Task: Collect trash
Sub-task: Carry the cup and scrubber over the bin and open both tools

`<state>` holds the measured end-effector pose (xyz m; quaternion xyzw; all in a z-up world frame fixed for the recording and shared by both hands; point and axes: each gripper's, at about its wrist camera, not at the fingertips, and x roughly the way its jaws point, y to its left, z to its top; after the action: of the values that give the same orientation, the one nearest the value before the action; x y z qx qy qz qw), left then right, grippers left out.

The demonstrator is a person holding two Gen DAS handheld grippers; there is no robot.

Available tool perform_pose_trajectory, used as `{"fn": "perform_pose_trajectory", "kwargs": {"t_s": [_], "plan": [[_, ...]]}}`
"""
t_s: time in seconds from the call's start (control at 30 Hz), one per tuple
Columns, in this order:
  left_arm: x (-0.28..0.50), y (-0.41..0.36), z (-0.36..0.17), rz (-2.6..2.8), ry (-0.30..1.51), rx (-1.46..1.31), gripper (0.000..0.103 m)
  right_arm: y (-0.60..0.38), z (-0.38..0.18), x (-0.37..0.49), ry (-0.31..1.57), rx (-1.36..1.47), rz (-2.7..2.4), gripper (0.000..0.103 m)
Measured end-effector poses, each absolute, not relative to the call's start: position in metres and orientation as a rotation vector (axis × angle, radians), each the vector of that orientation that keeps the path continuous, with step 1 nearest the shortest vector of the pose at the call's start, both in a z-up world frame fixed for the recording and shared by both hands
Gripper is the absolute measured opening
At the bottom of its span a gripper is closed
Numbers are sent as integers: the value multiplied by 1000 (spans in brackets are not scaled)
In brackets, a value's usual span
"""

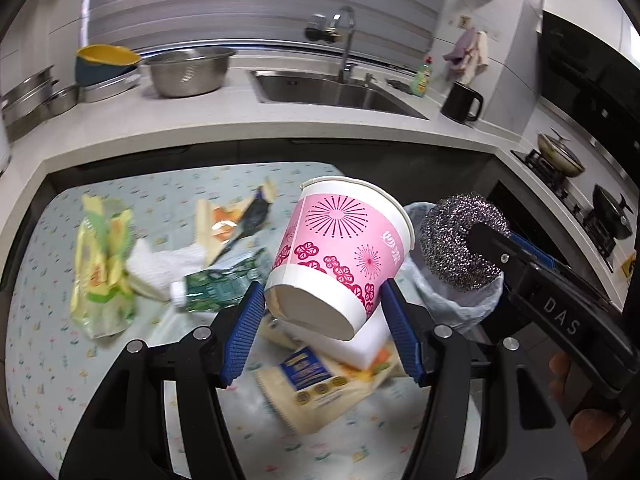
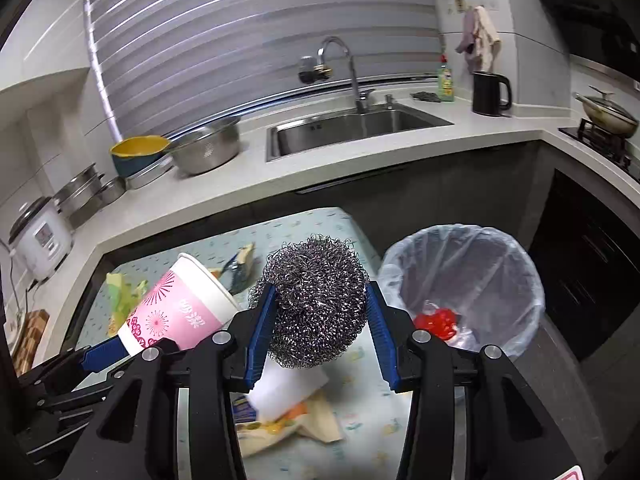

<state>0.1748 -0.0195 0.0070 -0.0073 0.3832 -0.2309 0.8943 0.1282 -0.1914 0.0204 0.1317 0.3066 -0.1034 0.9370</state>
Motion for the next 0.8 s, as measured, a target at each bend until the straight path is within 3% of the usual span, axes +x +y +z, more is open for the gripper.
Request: {"fn": "perform_pose_trajectory", "kwargs": {"t_s": [0.8], "plan": [[210,-218,-35,-726,885,125,60,-355,-22,93,650,370,-497,43]]}}
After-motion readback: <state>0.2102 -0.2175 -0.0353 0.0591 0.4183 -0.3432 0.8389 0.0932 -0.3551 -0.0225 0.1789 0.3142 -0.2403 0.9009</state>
